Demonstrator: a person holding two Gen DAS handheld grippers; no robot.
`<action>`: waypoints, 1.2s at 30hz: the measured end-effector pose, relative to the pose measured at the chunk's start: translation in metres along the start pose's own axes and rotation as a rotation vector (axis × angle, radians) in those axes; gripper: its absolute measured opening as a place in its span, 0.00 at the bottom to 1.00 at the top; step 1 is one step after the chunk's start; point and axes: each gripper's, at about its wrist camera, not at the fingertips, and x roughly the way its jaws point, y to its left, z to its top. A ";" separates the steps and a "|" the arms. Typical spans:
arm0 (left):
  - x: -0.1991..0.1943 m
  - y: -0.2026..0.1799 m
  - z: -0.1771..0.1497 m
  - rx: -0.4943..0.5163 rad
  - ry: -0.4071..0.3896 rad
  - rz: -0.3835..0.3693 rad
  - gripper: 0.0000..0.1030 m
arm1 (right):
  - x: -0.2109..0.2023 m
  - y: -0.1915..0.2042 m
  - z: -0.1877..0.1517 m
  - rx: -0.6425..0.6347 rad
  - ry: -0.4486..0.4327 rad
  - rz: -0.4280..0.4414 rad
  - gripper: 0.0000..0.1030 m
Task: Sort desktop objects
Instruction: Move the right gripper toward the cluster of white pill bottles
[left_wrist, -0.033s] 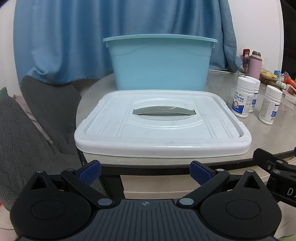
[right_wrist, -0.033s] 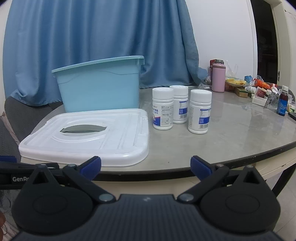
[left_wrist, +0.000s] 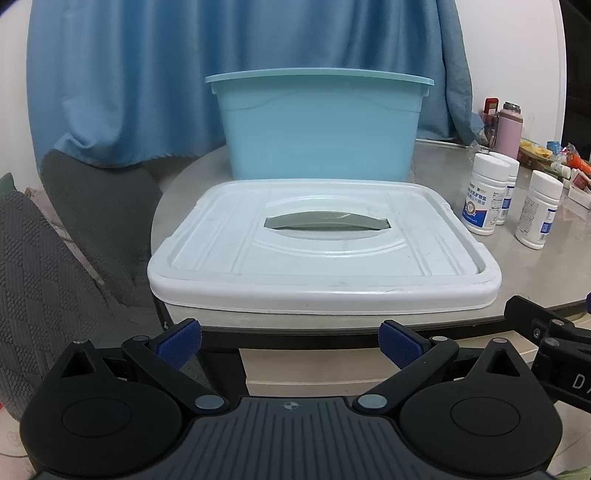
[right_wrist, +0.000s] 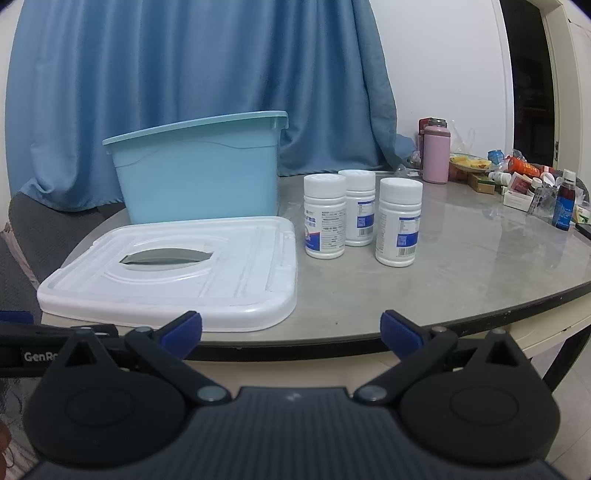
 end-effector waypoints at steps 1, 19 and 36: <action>0.000 0.000 0.000 -0.001 0.001 0.002 1.00 | 0.000 0.000 0.000 0.001 -0.001 0.001 1.00; 0.001 -0.001 0.001 -0.009 -0.011 -0.014 1.00 | 0.003 -0.008 0.003 0.006 -0.001 -0.007 1.00; -0.001 -0.015 0.015 0.004 -0.038 -0.057 1.00 | 0.009 -0.019 0.010 0.010 -0.020 -0.031 1.00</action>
